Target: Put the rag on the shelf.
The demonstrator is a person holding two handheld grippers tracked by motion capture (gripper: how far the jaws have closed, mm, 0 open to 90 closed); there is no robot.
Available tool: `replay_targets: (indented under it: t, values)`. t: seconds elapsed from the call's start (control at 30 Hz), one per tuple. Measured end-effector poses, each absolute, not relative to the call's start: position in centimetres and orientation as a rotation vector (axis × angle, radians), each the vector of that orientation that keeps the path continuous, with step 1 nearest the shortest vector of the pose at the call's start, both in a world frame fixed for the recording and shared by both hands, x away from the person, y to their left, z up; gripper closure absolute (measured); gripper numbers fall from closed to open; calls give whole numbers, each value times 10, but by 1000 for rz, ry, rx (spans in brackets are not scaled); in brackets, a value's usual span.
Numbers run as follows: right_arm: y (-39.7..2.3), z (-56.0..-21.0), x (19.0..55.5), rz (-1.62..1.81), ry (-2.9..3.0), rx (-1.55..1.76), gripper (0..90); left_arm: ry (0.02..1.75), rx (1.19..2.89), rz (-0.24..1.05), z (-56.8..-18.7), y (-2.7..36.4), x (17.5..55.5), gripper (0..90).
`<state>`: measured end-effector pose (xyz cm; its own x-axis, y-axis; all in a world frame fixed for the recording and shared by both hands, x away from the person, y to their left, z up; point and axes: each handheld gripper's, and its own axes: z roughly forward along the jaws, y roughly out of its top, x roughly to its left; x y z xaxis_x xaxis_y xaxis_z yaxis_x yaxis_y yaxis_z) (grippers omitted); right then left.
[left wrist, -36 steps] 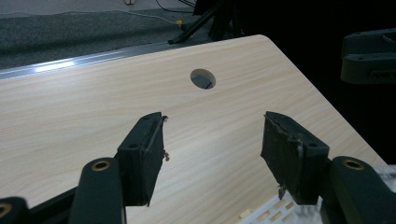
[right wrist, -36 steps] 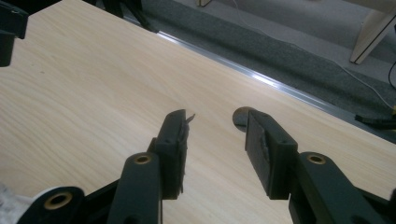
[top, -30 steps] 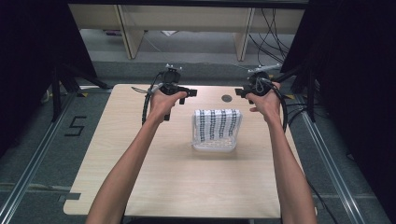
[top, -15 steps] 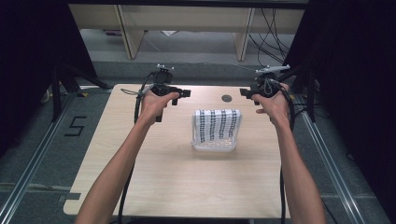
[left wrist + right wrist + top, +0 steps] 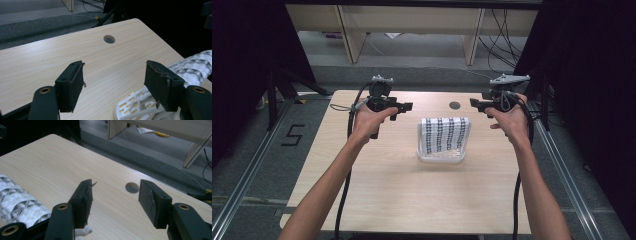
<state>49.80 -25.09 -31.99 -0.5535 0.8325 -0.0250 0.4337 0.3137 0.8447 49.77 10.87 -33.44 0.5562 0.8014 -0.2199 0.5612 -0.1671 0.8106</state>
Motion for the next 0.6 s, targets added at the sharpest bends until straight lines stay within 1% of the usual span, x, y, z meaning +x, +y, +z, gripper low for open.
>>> replay_targets:
  t: [0.1,0.3,0.6]
  values:
    - [-252,-318,488,1153,2134,1126,441,1091,1851,305,-336,112,489,297]
    - [-252,-319,465,1204,2135,1066,422,1072,1781,286,-339,123,470,278]
    - [-246,-327,435,1237,2173,1012,385,1050,1774,279,-355,137,445,270]
